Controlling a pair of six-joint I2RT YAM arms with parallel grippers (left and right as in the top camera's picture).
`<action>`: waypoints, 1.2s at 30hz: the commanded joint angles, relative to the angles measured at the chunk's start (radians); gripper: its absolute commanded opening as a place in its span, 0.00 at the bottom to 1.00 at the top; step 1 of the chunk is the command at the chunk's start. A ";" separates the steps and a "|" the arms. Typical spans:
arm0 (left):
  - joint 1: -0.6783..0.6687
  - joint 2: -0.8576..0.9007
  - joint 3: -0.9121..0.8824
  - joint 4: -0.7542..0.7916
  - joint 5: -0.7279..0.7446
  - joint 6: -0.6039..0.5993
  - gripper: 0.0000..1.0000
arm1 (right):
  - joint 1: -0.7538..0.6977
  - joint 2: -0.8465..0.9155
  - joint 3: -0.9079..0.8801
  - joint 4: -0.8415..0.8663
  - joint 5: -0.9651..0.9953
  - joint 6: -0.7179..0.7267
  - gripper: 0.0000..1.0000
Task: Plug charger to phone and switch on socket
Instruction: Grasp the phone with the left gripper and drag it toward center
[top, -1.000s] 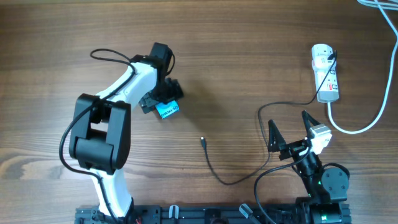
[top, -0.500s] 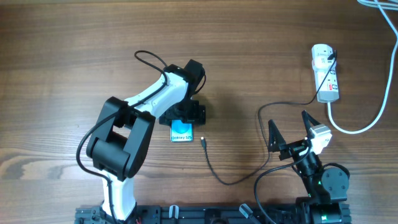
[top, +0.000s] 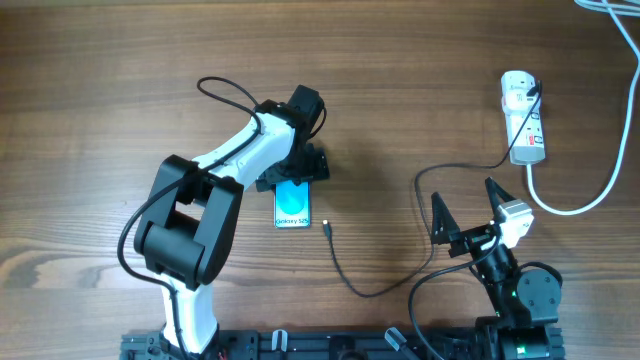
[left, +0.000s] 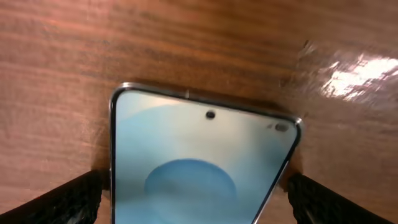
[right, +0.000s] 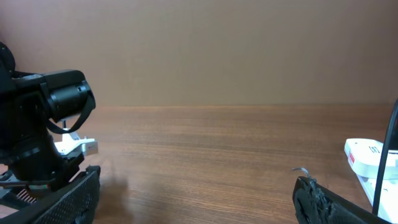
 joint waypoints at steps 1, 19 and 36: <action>0.006 0.031 -0.014 0.037 0.023 -0.010 1.00 | -0.003 -0.008 -0.001 0.003 0.005 0.016 1.00; 0.003 0.031 -0.104 0.020 0.091 0.164 0.92 | -0.003 -0.008 -0.001 0.003 0.005 0.016 1.00; 0.085 0.030 -0.186 0.123 0.040 0.187 0.86 | -0.003 -0.008 -0.001 0.003 0.005 0.016 1.00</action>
